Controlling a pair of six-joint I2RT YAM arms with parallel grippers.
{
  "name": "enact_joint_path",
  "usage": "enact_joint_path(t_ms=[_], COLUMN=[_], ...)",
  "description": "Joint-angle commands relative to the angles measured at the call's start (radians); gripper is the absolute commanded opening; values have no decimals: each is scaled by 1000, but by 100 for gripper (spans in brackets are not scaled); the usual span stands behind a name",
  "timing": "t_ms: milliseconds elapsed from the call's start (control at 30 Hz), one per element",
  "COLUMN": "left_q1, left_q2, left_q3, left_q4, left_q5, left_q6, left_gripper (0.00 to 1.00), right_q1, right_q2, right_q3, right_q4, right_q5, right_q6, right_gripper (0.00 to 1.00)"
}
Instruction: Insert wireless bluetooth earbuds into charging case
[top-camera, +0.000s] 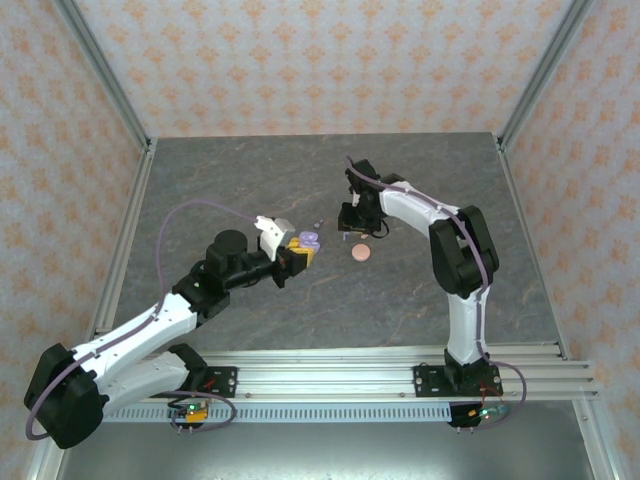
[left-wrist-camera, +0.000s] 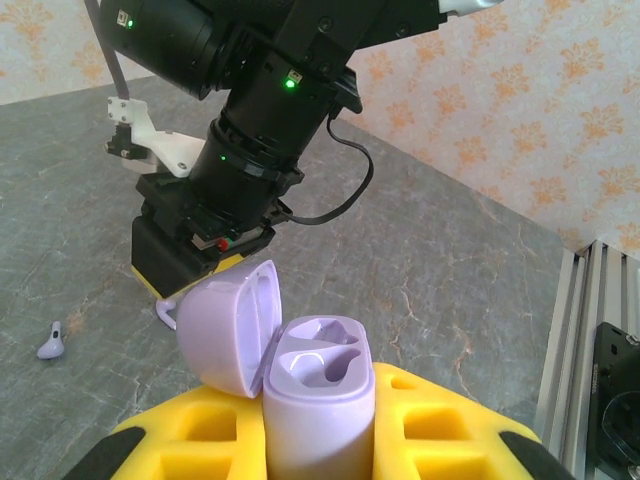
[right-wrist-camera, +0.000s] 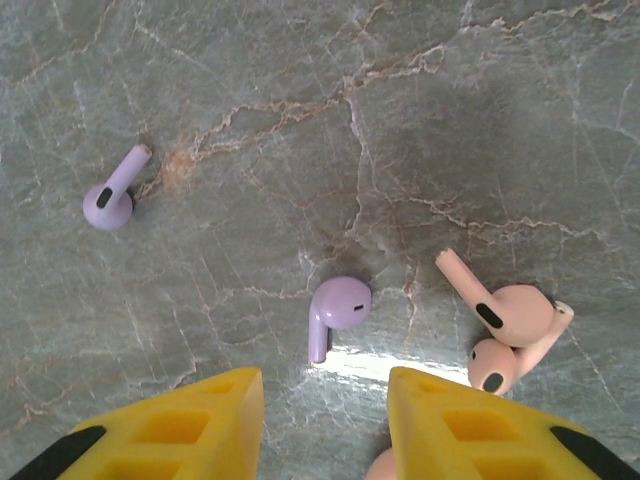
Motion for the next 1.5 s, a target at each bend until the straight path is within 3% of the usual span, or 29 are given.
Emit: enact_joint_path(t_ms=[0, 1467], left_q1=[-9, -9], left_q2=[-20, -42], left_q3=[-3, -19], left_q4=[-4, 2], left_q5=[-17, -15], left_q6=[0, -10], left_gripper=[9, 10], right_q1=[8, 19], right_q2=[25, 188], right_q3=[41, 185], right_q4=[-38, -136], right_q5=[40, 48], right_q6=[42, 60], right_gripper=[39, 32])
